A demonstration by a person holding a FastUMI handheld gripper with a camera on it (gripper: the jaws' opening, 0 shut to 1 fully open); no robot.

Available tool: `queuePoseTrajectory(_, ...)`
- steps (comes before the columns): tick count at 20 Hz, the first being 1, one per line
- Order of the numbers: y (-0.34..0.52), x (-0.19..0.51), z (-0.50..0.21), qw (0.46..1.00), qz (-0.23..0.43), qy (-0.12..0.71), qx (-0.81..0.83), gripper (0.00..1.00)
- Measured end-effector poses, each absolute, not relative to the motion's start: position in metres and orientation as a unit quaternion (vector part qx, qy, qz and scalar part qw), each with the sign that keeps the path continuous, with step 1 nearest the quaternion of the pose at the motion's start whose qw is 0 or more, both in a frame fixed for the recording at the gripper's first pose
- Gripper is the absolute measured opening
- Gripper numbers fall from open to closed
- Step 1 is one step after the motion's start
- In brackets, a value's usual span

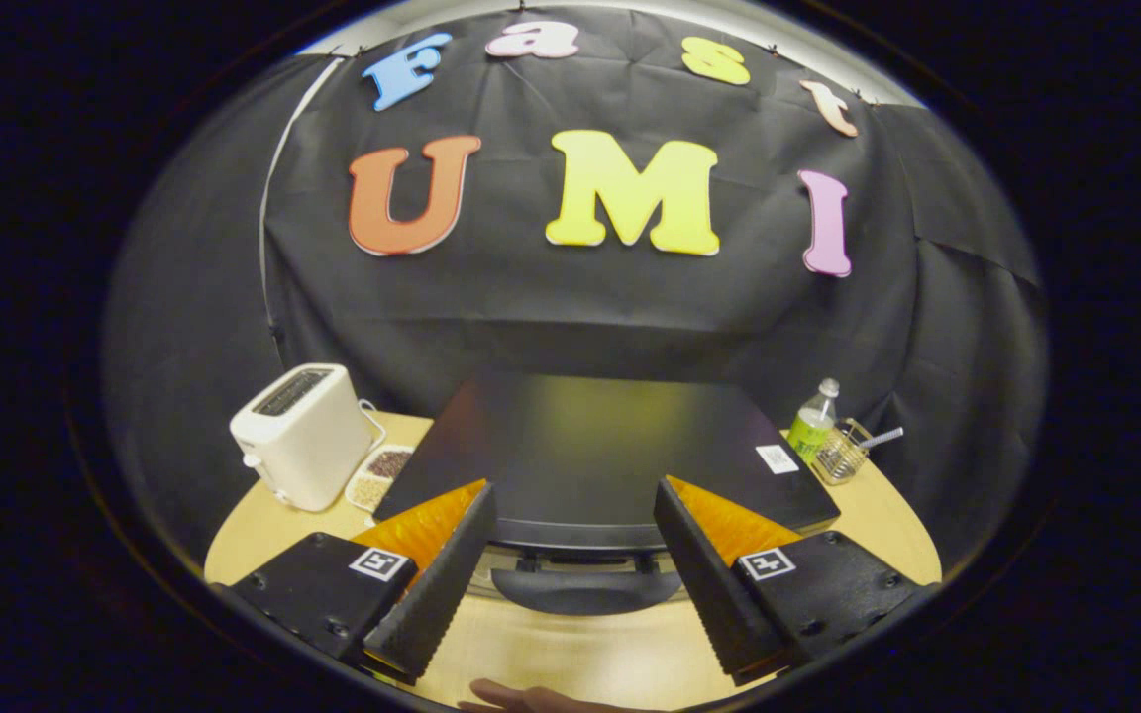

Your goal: Open the toaster oven, put the food inside, and close the toaster oven door.

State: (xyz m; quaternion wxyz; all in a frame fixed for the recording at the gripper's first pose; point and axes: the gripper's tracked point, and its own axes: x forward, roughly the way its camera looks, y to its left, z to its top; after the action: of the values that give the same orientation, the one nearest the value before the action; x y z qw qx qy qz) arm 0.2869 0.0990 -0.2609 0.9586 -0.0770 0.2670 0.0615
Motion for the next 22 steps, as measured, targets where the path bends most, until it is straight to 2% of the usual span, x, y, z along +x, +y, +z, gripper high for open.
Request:
queuePoseTrajectory(6, 0.094, 0.280, -0.275, 0.952, 0.060, 0.296, -0.048, 1.00)
queuePoseTrajectory(8, 0.089, 0.267, -0.291, 0.940, 0.053, 0.331, -0.055, 1.00)
queuePoseTrajectory(12, 0.089, 0.263, -0.294, 0.942, 0.062, 0.327, -0.044, 1.00)
queuePoseTrajectory(22, 0.075, 0.194, -0.317, 0.932, 0.059, 0.351, -0.070, 1.00)
